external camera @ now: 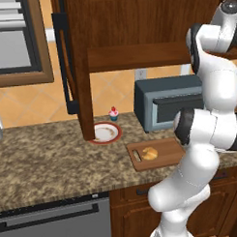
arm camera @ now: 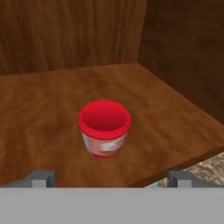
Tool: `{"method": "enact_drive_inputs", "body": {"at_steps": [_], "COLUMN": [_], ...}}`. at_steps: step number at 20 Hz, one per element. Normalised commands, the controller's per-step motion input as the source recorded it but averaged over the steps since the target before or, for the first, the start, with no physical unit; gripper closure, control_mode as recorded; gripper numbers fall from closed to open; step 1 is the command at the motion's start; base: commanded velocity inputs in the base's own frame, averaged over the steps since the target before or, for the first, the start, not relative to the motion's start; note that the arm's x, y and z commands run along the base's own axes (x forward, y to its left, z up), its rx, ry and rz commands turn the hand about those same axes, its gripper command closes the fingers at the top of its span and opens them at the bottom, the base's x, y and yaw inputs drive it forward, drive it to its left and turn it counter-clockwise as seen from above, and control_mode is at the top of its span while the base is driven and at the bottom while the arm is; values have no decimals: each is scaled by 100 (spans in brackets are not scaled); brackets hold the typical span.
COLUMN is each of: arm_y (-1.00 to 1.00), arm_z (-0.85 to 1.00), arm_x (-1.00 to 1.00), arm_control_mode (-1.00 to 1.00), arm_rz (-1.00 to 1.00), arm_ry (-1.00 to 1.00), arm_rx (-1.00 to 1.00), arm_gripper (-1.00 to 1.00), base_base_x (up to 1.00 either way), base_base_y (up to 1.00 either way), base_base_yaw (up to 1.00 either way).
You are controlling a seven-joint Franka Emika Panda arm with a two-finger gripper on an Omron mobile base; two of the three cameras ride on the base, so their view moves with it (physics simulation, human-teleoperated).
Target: From the different types of pastries on the counter, select a croissant and place it on the cutting board. Then retrieve a jar of jam from the cabinet and place it alongside the croissant on the cutting board.
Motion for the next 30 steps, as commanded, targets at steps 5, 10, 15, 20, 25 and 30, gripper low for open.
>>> {"method": "enact_drive_inputs", "body": {"at_steps": [5, 10, 15, 20, 25, 30], "arm_y": [0, 0, -4, -29, -25, -1], "arm_z": [-11, -55, -25, 0, 0, -6], "arm_x": [33, 37, 29, 38, 17, 12], "arm_control_mode": [-100, -100, -100, -100, -100, -100], "arm_rz": [0, 0, 0, 0, 0, 0], "arm_ry": [0, 0, 0, 0, 0, 0], "arm_rx": [0, 0, 0, 2, 3, 1], "arm_gripper": [-100, -100, -100, -100, -100, 100], "base_base_x": [0, 0, 0, 0, 0, 0], "base_base_y": [0, 0, 0, 0, 0, 0], "base_base_yaw": [0, 0, 0, 0, 0, 0]}}
